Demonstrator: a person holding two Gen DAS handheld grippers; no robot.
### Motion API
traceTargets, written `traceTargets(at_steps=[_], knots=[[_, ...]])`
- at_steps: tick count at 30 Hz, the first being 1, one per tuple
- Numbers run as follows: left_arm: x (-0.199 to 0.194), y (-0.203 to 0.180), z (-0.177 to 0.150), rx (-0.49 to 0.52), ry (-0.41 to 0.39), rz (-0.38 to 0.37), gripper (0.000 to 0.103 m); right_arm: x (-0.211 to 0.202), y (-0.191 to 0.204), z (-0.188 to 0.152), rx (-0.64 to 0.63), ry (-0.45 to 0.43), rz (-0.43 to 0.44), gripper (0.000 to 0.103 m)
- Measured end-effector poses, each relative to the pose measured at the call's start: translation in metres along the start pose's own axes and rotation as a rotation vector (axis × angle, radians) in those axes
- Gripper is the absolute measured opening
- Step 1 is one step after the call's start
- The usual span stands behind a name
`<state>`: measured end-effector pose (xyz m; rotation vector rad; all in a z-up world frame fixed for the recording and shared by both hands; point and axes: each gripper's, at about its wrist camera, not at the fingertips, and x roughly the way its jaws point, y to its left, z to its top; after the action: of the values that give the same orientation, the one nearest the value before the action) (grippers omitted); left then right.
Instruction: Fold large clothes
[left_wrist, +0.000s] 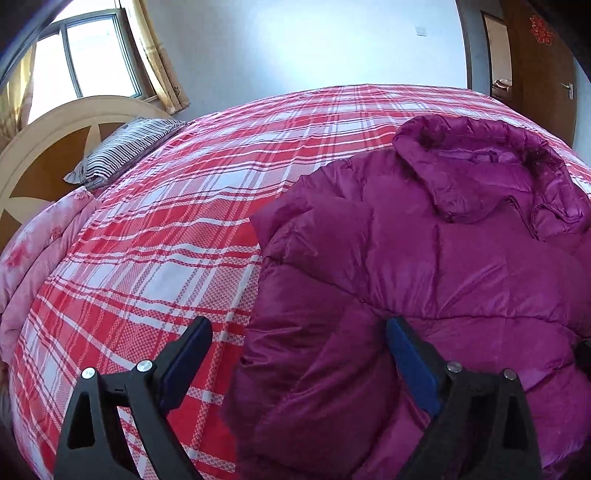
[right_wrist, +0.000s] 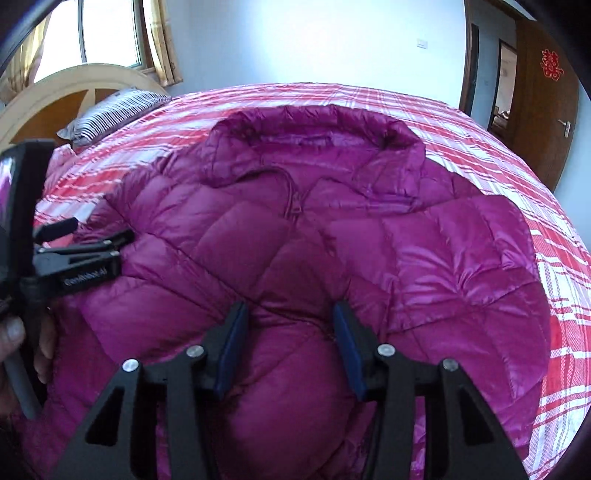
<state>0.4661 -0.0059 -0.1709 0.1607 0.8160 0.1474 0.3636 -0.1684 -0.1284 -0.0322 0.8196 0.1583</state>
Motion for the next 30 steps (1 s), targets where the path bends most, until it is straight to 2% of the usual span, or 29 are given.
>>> traceTargets(at_steps=[7, 10, 13, 15, 19, 21, 30], knots=[[0.003, 0.001, 0.001, -0.004, 0.016, 0.024, 0.100, 0.004, 0.005, 0.000, -0.022, 0.003, -0.036, 0.051], [-0.014, 0.005, 0.006, -0.020, -0.049, 0.057, 0.100, 0.004, 0.006, -0.002, -0.023, -0.002, -0.038, 0.051], [-0.031, 0.006, 0.018, -0.044, -0.101, 0.016, 0.100, 0.005, 0.007, -0.002, -0.031, -0.004, -0.047, 0.051], [-0.029, -0.001, 0.023, -0.026, -0.091, 0.007, 0.100, 0.005, 0.008, -0.003, -0.035, -0.006, -0.053, 0.051], [-0.005, -0.018, 0.018, 0.046, -0.027, 0.050, 0.100, 0.005, 0.008, -0.003, -0.036, -0.007, -0.054, 0.051], [0.007, -0.017, 0.014, 0.039, 0.007, 0.034, 0.100, 0.005, 0.008, -0.003, -0.038, -0.007, -0.056, 0.051], [0.013, -0.015, 0.008, 0.008, 0.008, 0.013, 0.102, 0.004, 0.014, 0.000, -0.077, 0.004, -0.082, 0.051]])
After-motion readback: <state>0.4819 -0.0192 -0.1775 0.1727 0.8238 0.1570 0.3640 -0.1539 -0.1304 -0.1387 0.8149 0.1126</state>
